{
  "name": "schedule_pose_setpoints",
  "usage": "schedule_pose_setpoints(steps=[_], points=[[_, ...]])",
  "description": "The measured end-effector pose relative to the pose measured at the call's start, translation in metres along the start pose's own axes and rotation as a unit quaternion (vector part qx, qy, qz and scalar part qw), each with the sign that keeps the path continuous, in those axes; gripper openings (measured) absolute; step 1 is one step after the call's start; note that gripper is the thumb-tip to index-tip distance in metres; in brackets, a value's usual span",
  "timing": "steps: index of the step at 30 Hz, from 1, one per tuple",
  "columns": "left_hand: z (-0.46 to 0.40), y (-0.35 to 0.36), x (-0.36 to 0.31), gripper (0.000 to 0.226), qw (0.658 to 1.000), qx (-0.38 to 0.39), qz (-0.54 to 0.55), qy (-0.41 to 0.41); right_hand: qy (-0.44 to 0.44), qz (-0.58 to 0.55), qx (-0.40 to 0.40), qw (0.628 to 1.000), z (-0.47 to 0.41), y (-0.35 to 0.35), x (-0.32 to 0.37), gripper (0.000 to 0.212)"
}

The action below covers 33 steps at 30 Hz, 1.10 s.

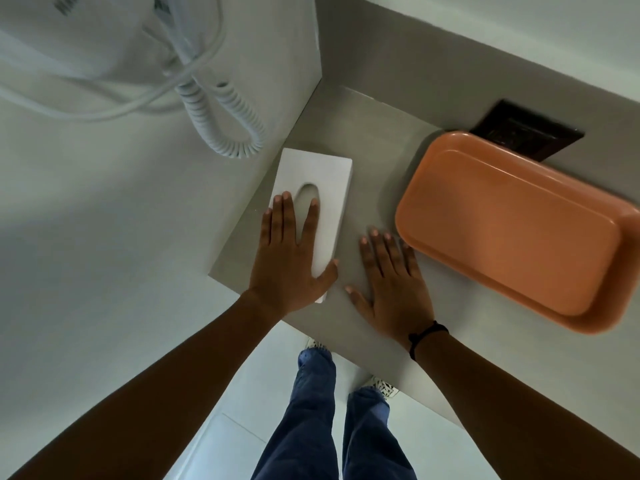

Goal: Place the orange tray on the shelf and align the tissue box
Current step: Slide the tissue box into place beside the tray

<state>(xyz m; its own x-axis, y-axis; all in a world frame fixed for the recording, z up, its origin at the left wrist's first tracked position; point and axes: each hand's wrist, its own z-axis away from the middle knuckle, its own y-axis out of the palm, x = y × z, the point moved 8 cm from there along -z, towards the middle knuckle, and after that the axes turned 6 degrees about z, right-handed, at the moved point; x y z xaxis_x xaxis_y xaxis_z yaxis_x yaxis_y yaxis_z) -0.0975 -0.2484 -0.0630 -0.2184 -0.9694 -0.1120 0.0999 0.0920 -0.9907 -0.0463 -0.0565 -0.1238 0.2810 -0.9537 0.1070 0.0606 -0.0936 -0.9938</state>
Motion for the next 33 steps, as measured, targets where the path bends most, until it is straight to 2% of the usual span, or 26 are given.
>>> schedule_pose_setpoints(steps=[4,10,24,27,29,30,33], points=[[-0.037,-0.006,0.005,0.107,0.998,-0.002,-0.013,0.055,0.002,0.001,-0.006,1.0,-0.001,-0.001,-0.001,0.09],[-0.088,-0.016,0.007,0.108,0.996,0.0,-0.015,0.093,0.006,0.007,0.0,1.0,-0.001,0.001,0.0,0.09],[-0.154,-0.026,0.003,0.107,0.99,0.001,0.002,0.14,0.0,-0.029,0.011,1.0,-0.001,0.005,0.0,0.09],[-0.151,-0.033,0.003,0.108,0.988,-0.006,0.038,0.146,0.003,-0.031,0.011,0.999,-0.003,-0.005,0.002,0.091],[-0.139,-0.039,0.005,0.104,0.985,-0.041,0.082,0.147,0.016,-0.09,0.002,0.996,-0.006,-0.013,0.005,0.092],[-0.128,-0.041,0.009,0.101,0.984,-0.063,0.096,0.139,0.027,-0.162,-0.004,0.986,-0.011,-0.019,0.009,0.093],[-0.078,-0.034,0.025,0.095,0.981,-0.119,0.112,0.101,0.102,-0.408,-0.019,0.907,-0.041,-0.038,0.025,0.09]])
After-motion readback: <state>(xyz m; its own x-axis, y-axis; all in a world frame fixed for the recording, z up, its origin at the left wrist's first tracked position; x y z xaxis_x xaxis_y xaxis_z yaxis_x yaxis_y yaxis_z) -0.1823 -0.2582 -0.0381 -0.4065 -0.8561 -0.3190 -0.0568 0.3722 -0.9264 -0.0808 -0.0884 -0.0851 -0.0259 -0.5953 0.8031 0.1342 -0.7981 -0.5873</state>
